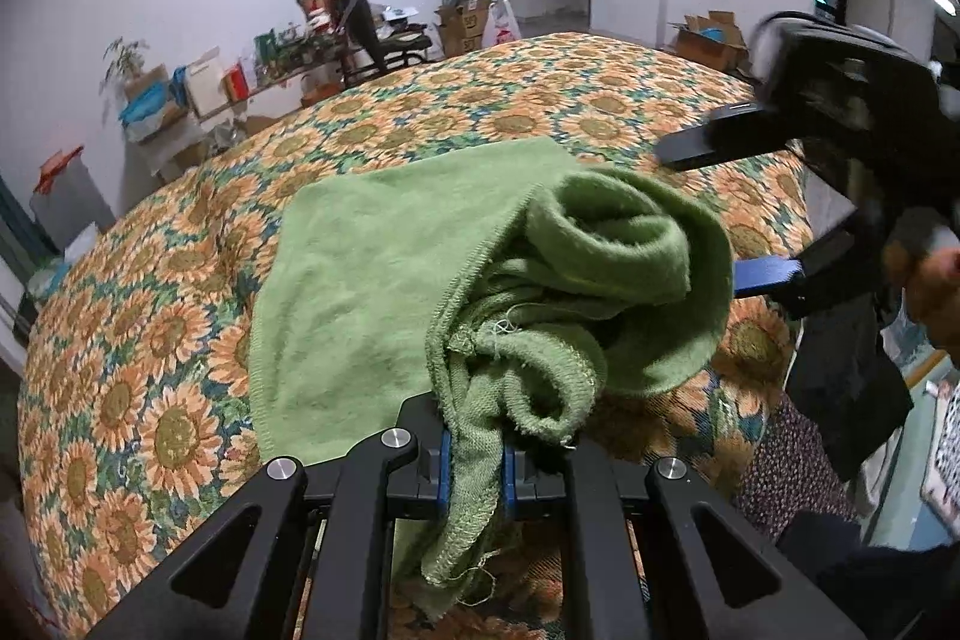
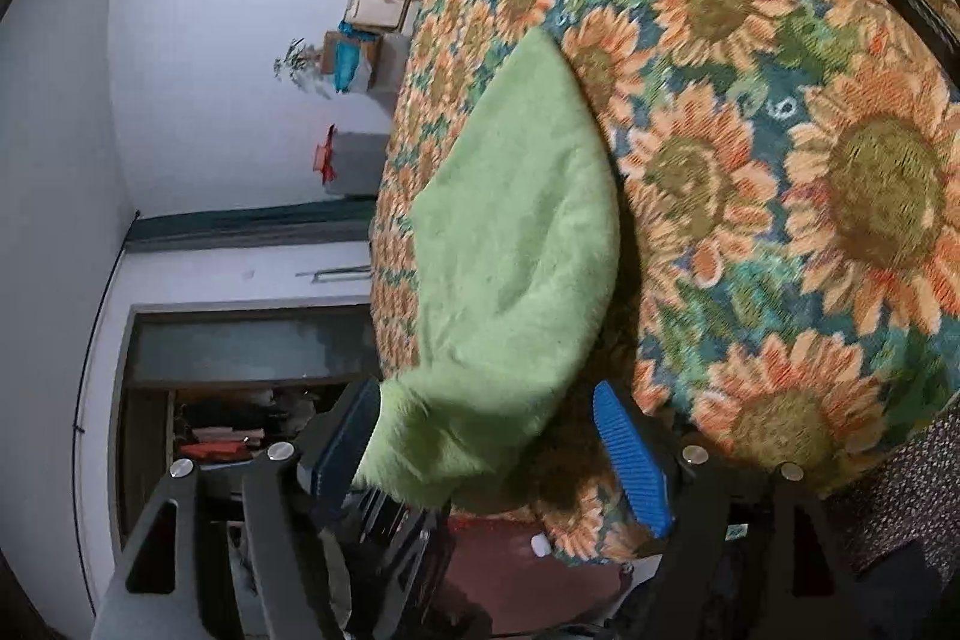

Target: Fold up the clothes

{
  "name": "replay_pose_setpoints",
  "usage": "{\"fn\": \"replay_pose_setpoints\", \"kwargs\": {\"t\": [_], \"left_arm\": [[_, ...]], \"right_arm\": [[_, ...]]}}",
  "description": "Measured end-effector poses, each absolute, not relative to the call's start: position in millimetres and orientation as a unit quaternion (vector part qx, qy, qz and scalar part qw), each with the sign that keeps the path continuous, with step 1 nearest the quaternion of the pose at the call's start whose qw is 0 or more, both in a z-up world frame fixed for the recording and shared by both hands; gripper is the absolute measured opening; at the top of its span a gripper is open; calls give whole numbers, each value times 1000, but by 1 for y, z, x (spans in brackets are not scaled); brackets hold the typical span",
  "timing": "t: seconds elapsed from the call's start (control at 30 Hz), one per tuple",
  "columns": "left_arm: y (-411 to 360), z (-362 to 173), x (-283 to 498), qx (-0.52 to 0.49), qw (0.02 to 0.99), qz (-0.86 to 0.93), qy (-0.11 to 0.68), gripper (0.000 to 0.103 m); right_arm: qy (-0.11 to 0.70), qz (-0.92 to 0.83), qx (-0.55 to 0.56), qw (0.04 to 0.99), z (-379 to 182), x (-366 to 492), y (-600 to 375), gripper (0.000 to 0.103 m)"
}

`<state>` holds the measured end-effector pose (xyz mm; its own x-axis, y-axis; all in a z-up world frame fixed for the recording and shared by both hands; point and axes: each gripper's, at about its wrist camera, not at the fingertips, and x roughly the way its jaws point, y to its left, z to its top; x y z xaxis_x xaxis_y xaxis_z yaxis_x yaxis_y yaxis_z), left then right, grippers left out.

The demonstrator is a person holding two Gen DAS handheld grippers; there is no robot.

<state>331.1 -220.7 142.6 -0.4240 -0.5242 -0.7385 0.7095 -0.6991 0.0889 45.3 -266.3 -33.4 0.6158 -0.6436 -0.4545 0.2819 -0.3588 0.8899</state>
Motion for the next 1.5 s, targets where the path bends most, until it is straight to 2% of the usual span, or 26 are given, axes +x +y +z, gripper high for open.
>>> {"fn": "replay_pose_setpoints", "kwargs": {"t": [0.3, 0.33, 0.37, 0.47, 0.57, 0.63, 0.73, 0.8, 0.87, 1.13, 1.2, 1.3, 1.5], "left_arm": [[-203, 136, 325, 398, 357, -840, 93, 12], [-203, 136, 325, 397, 358, -840, 94, 12], [-203, 135, 326, 397, 357, -840, 96, 12], [-200, 136, 327, 393, 346, -847, 94, 12], [-195, 133, 325, 400, 340, -846, 91, 12], [-196, 130, 327, 400, 341, -843, 117, 13], [-201, 129, 338, 392, 339, -837, 174, 34], [-206, 131, 353, 377, 341, -833, 217, 51], [-210, 133, 367, 362, 342, -828, 258, 59], [-244, 155, 438, 264, 285, -818, 425, 60], [-266, 156, 445, 262, 332, -793, 439, 68], [-297, 147, 440, 289, 397, -750, 442, 68], [-337, 101, 412, 336, 371, -695, 517, 68]], "right_arm": [[-96, -369, 749, 541, -66, 84, -297, 75], [-92, -364, 749, 545, -67, 88, -299, 62], [-88, -361, 750, 548, -69, 92, -300, 41], [-88, -369, 742, 552, -69, 90, -300, 26], [-88, -383, 734, 554, -65, 86, -300, 17], [-84, -390, 728, 557, -62, 82, -297, 15], [-87, -388, 725, 563, -58, 84, -298, 14], [-86, -387, 719, 570, -53, 85, -300, 13], [-79, -393, 710, 578, -46, 85, -301, 13], [-29, -441, 681, 583, -37, 72, -277, 13], [-26, -441, 686, 578, -43, 70, -273, 13], [-19, -443, 688, 574, -47, 73, -273, 13], [-17, -449, 675, 586, -40, 77, -275, 13]]}}
